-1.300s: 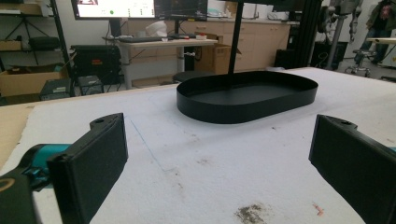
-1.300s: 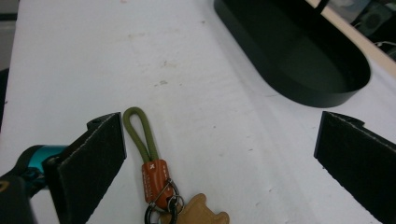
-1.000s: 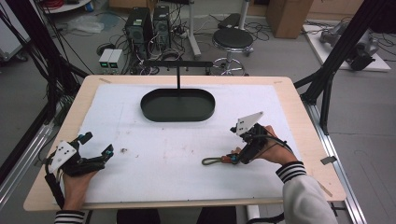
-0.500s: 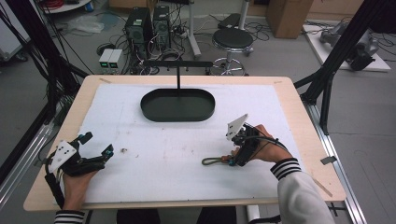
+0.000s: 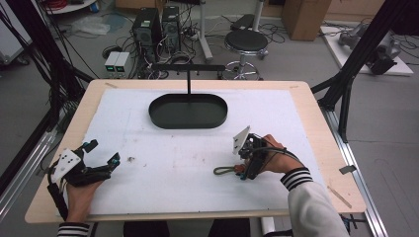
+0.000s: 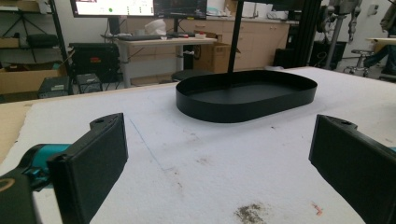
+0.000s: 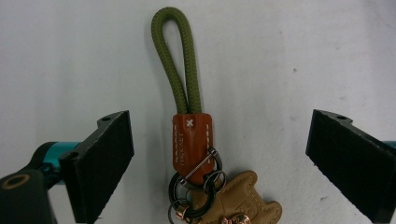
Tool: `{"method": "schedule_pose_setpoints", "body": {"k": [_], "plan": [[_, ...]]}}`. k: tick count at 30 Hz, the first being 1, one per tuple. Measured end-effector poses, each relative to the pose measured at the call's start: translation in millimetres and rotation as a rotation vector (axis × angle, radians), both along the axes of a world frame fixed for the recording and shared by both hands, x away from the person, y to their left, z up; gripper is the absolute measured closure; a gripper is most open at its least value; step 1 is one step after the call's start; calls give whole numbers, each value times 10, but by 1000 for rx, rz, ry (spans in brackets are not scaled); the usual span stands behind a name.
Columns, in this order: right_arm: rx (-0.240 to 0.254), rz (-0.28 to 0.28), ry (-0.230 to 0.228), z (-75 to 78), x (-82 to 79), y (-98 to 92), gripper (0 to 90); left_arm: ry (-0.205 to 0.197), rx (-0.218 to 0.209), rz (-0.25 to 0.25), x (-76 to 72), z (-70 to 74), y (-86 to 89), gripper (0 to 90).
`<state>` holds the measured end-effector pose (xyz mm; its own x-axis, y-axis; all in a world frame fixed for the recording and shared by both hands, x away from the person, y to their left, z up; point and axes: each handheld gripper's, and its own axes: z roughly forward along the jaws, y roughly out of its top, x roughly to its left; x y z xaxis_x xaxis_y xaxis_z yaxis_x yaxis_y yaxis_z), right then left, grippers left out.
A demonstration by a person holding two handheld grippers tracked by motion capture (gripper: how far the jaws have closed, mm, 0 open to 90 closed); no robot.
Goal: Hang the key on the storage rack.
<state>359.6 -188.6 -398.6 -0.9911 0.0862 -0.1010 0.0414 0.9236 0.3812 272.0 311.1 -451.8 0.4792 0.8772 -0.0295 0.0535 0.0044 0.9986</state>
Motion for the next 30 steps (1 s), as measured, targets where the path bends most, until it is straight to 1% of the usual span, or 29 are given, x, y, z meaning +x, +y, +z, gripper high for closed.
{"method": "schedule_pose_setpoints", "body": {"k": [1,2,3,6,8,9,11,16,19,21,23,25,26,27,28,29,30], "plan": [[-11,9,0,-4,-1,10,122,-1,-1,0,0,0,0,49],[-11,9,0,-4,-1,10,122,-1,-1,0,0,0,0,49],[-33,23,0,-12,-3,23,140,-1,-1,0,-1,0,2,49],[-45,22,11,-20,-3,30,167,0,-3,0,0,0,3,49],[-50,28,14,-22,1,32,206,0,-4,0,1,0,3,49],[-58,27,19,-20,-3,34,230,0,-4,-1,1,0,3,49],[-75,44,18,-25,-5,40,267,0,-4,0,1,-1,3,49],[-117,68,18,-43,-18,68,354,0,-2,0,0,0,3,49],[-129,74,24,-47,-16,89,406,0,-2,-1,0,0,3,49],[-128,73,27,-51,-17,97,437,0,-2,-1,0,0,4,49],[-141,79,31,-48,-13,102,477,0,-3,-1,0,0,4,49],[-147,82,34,-49,-13,103,495,0,-3,-1,0,0,4,49],[-164,89,32,-42,-7,109,550,0,-3,-2,1,0,5,49],[-163,90,34,-38,-5,111,583,0,-3,-2,1,0,5,49],[-163,90,34,-38,-5,111,583,1,-4,-1,0,-1,5,49],[-170,97,40,-38,-6,125,646,1,-4,-1,0,0,5,49],[-170,97,40,-38,-6,125,646,1,-4,-1,0,0,5,49]]}}
